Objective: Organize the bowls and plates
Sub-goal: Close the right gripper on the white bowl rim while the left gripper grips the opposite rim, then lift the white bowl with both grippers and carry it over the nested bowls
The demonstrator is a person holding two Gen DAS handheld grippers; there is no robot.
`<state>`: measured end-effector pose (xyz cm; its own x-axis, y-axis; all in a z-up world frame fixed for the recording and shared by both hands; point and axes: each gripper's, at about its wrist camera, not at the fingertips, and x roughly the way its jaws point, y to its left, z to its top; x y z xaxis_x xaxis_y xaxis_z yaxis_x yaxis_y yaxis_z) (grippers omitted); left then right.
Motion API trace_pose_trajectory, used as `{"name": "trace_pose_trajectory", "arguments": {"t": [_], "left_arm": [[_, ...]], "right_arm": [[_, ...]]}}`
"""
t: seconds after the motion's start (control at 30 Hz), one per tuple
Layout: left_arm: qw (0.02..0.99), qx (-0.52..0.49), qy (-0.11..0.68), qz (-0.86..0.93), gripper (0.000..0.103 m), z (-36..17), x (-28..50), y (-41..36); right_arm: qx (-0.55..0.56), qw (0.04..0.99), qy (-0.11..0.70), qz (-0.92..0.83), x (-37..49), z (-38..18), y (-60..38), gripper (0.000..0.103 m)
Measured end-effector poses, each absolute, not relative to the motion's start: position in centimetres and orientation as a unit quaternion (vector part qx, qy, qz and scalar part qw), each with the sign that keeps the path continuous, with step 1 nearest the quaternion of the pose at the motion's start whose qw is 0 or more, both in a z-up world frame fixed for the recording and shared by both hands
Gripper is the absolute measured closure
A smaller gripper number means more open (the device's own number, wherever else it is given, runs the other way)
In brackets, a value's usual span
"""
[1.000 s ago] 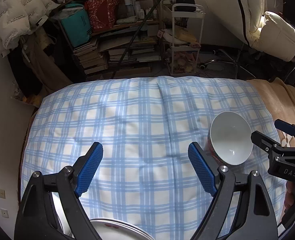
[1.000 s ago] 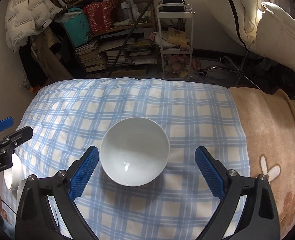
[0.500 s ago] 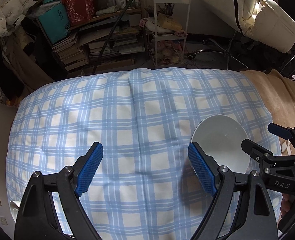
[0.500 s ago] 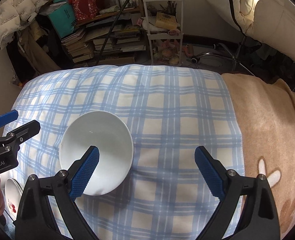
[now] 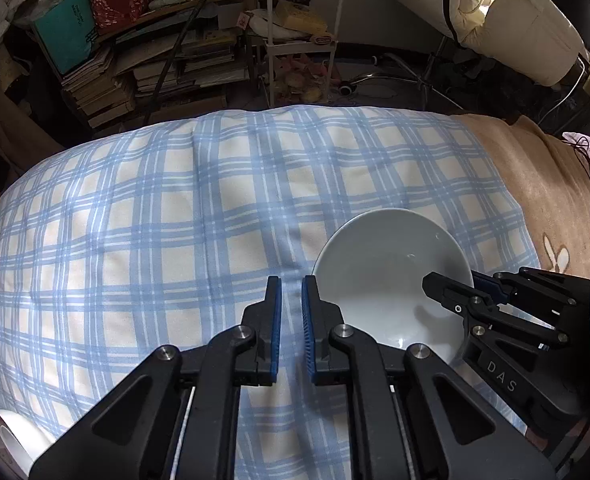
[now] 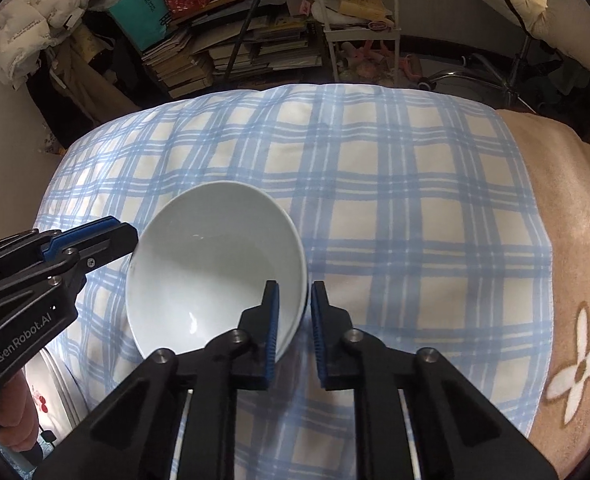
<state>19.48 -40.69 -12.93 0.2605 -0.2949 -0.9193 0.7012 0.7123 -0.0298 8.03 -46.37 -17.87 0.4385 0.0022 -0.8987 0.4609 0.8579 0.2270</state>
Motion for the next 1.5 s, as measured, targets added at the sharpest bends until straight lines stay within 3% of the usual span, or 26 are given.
{"name": "trace_pose_trajectory", "arguments": {"t": [0.83,1.03,1.5], "left_arm": [[0.735,0.121,0.572,-0.344,0.089,-13.5,20.7,-39.7],[0.725,0.12,0.584,-0.345,0.097,-15.5,19.9,-39.9],[0.734,0.127,0.57,-0.347,0.096,-12.1,17.4,-36.1]], "right_arm": [[0.256,0.811,0.502,-0.158,7.4,-18.4,-46.8,0.091],[0.265,0.812,0.498,-0.151,7.3,-18.3,-46.7,0.091],[0.276,0.822,0.474,-0.154,5.9,-14.7,-44.3,0.093]]}}
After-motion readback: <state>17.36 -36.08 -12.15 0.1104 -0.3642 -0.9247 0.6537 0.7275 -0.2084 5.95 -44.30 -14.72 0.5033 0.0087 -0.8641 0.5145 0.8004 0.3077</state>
